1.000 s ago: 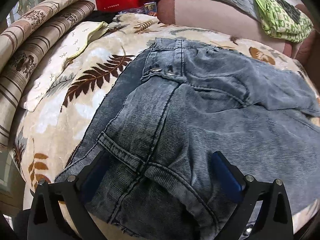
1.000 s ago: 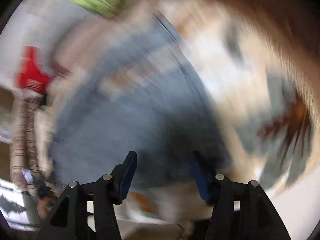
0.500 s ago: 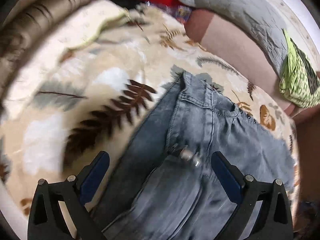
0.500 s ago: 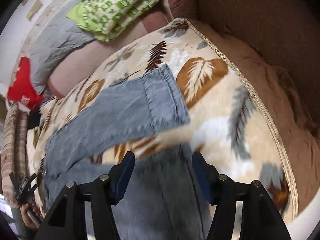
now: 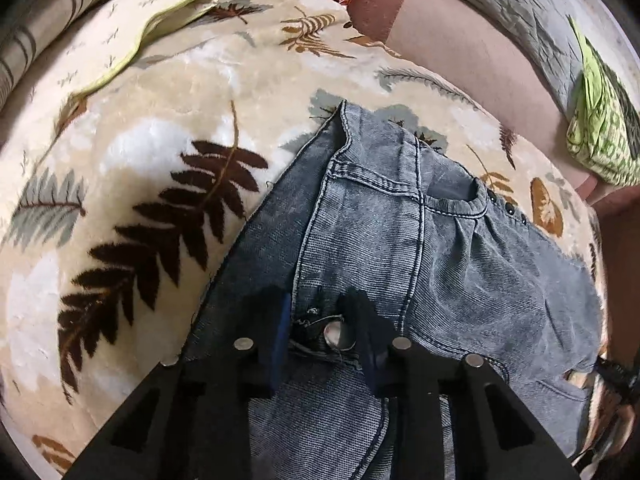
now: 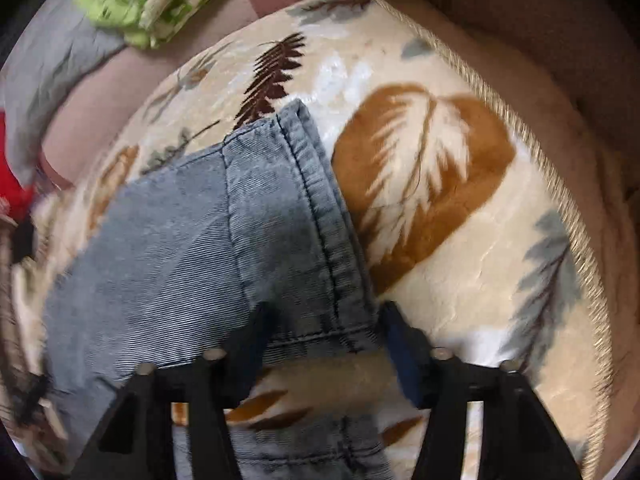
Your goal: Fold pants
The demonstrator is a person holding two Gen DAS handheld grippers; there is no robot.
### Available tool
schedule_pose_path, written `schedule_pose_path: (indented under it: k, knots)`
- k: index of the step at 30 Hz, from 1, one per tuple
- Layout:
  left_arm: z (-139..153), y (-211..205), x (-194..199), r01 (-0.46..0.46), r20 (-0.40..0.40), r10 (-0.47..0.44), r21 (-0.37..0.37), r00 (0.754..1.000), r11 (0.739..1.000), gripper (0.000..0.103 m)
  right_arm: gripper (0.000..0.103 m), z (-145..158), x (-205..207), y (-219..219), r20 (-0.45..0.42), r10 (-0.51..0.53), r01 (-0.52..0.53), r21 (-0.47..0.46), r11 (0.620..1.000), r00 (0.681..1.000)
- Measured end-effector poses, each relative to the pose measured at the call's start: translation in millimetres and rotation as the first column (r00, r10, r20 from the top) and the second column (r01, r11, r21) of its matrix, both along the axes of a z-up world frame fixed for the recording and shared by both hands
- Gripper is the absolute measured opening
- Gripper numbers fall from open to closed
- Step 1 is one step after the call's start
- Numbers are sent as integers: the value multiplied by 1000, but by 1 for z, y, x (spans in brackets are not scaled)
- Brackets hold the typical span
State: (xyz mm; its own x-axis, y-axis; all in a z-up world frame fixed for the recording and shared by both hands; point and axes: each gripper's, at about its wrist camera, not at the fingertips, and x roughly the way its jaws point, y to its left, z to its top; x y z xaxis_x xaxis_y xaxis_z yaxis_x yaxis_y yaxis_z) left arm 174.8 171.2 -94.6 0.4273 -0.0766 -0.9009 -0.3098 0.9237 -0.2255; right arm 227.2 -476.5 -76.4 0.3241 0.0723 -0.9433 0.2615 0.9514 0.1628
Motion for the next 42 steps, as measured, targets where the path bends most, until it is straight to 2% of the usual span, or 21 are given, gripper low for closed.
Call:
schedule_pose_path:
  k: [1, 2, 6, 8, 11, 12, 13, 14, 16, 17, 19, 22, 25, 30, 31, 33, 34, 35, 38, 40, 42]
  knots:
    - [3, -1, 1, -1, -1, 1, 15, 1000, 1000, 29, 22, 4, 0, 2, 1, 12, -12, -4, 1000, 1000]
    - [4, 3, 1, -8, 3, 8, 22, 1000, 1000, 28, 22, 8, 0, 3, 2, 23, -23, 2, 1000, 1000]
    - [22, 12, -6, -66, 54, 65, 26, 996, 997, 27, 22, 52, -16, 11, 73, 67, -58, -121, 991, 995]
    - [17, 10, -6, -72, 45, 70, 45, 996, 996, 28, 24, 51, -20, 12, 66, 75, -65, -142, 988, 995]
    - [-6, 5, 2, -60, -32, 62, 53, 998, 997, 36, 42, -4, -13, 17, -109, 119, -136, -169, 976, 987]
    - [-2, 2, 1, -40, -20, 41, 75, 999, 996, 39, 53, 0, -16, 16, -47, 118, -124, -180, 976, 992]
    - [6, 1, 0, -31, -23, 33, 93, 999, 995, 48, 64, 8, -17, 12, -26, 96, -99, -171, 980, 995]
    - [12, 2, 1, -36, -18, 38, 98, 999, 995, 51, 74, 17, -18, 7, -4, 75, -75, -123, 990, 997]
    - [32, 11, 2, -65, 54, 61, 76, 997, 995, 55, 74, 36, -18, -2, 63, 49, -42, -97, 994, 997]
    - [40, 16, 5, -75, 86, 70, 56, 994, 996, 65, 74, 44, -16, -6, 86, 39, -30, -100, 995, 996]
    - [52, 24, 21, -88, 130, 86, 15, 988, 996, 68, 74, 58, -6, -14, 144, 39, -34, -38, 999, 989]
    - [52, 23, 56, -42, 121, 46, -36, 992, 998, 68, 74, 61, 16, -18, 179, 35, -38, 14, 999, 983]
    - [43, 19, 85, -3, 113, 13, -86, 993, 996, 68, 74, 50, 42, -18, 147, 43, -51, 52, 997, 988]
    - [28, 7, 118, 8, 91, 1, -91, 996, 996, 68, 74, 46, 64, -23, 141, 49, -59, 67, 996, 989]
    - [23, 7, 123, 8, 81, 1, -100, 997, 995, 66, 74, 45, 68, -22, 133, 51, -60, 65, 996, 990]
    - [17, 4, 131, 19, 71, -12, -101, 997, 995, 47, 74, 41, 78, -22, 124, 55, -62, 53, 997, 991]
    - [14, 2, 134, 31, 59, -25, -95, 998, 995, 28, 74, 40, 83, -22, 123, 61, -68, 53, 996, 991]
    - [11, 0, 137, 35, 49, -30, -93, 998, 995, 19, 74, 38, 88, -21, 120, 64, -71, 51, 996, 991]
    - [2, -1, 141, 26, 35, -23, -85, 999, 996, 18, 72, 28, 102, -17, 103, 73, -77, 33, 996, 992]
    - [-2, -1, 143, 23, 31, -20, -84, 999, 996, 17, 58, 16, 110, -11, 65, 92, -93, 20, 995, 994]
    - [-2, -1, 146, 24, 32, -21, -74, 999, 997, 9, 37, 7, 116, -6, 26, 106, -106, -21, 994, 994]
